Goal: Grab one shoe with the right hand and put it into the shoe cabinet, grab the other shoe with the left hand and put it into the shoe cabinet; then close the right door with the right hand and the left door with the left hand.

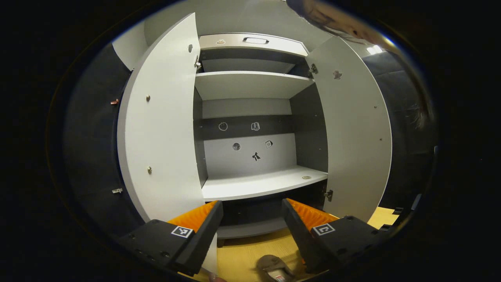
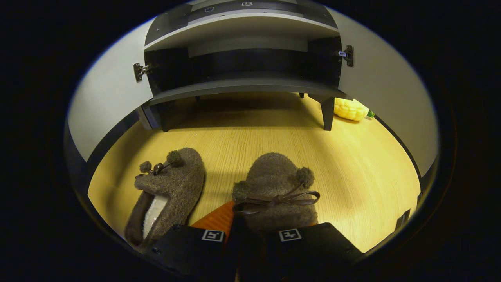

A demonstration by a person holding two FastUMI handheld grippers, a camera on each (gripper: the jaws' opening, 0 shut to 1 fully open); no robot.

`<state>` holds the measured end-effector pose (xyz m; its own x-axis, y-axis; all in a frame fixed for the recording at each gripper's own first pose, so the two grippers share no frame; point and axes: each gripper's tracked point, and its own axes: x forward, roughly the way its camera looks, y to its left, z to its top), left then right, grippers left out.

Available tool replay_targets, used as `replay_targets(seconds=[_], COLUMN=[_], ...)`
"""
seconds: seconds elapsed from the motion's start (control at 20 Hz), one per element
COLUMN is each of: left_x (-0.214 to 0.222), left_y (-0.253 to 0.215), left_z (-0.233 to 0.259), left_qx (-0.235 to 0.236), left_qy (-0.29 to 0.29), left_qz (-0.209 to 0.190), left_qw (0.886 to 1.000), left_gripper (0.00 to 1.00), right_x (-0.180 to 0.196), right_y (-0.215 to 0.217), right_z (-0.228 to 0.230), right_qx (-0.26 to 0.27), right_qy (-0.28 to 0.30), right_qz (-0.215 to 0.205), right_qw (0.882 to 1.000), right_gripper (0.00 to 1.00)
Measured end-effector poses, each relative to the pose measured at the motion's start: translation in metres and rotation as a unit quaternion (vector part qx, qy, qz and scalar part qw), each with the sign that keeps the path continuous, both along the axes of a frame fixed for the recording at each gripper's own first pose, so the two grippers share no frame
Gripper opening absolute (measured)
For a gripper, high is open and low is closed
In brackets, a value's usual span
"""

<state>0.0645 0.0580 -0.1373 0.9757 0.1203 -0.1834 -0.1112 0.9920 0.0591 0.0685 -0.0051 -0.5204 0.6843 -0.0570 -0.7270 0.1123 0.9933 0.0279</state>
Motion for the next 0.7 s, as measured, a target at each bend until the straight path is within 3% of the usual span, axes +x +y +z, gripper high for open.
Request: replay_targets(seconds=[0.1, 0.4, 0.7], left_x=[-0.001, -0.013, -0.036], left_y=[-0.001, -0.006, -0.027], left_z=[0.001, 0.005, 0.008], left_qx=[0.000, -0.003, -0.040], left_qy=[0.001, 0.006, 0.014], left_qz=[0.000, 0.002, -0.026], left_qw=[1.000, 1.000, 0.999], left_gripper=[0.95, 0.95, 0.95], right_x=[0.003, 0.003, 0.024], right_y=[-0.001, -0.001, -0.016], right_z=[0.001, 0.024, 0.140], right_qx=[-0.002, 0.024, 0.017], right_qy=[0.002, -0.001, -0.072], right_qz=[0.000, 0.015, 0.016], right_qw=[1.000, 1.000, 0.997], right_gripper=[0.10, 0.05, 0.05])
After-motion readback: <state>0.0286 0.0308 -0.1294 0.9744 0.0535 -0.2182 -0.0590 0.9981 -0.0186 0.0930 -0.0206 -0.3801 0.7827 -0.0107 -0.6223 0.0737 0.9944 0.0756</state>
